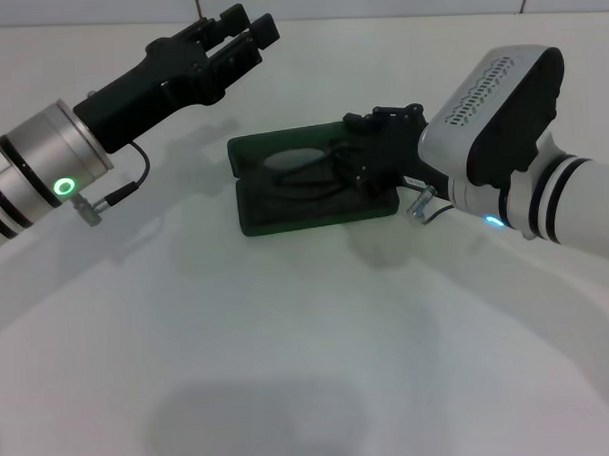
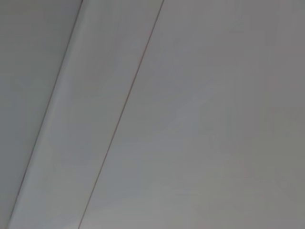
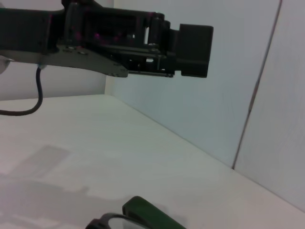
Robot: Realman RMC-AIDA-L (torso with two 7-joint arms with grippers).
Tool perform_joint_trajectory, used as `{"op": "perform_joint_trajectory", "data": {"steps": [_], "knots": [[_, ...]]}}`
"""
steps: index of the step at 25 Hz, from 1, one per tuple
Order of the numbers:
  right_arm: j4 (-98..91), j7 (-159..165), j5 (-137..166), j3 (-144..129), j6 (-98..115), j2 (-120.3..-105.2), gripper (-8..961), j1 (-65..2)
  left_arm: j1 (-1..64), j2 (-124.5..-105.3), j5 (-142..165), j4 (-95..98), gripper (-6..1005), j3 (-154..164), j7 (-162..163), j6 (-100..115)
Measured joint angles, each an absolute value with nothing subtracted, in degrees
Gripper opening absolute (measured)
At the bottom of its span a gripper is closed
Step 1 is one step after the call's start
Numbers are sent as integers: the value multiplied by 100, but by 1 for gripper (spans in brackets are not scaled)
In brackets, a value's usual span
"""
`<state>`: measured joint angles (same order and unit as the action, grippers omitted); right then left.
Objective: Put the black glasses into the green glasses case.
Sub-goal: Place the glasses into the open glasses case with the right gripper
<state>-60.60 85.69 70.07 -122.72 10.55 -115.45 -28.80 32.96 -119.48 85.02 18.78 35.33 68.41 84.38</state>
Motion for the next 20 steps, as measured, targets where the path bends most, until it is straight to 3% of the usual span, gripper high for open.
{"op": "perform_joint_trajectory", "data": {"steps": [7, 12, 18, 20], "knots": [[-6127, 8517, 7194, -12266, 1056, -11494, 397, -2877, 3271, -11944, 8506, 1894, 531, 3533, 6880, 8438], [-6329, 8519, 7306, -12336, 1064, -11333, 397, -2888, 3251, -11944, 8505, 1898, 532, 3533, 6882, 8438], [-6363, 8573, 7646, -12334, 1398, -11285, 398, -2933, 3244, -11944, 8502, 1899, 532, 3533, 6906, 8438], [-6365, 8825, 7780, -12219, 1808, -11177, 398, -3021, 3243, -11944, 8502, 1899, 532, 3533, 6911, 8445]]}}
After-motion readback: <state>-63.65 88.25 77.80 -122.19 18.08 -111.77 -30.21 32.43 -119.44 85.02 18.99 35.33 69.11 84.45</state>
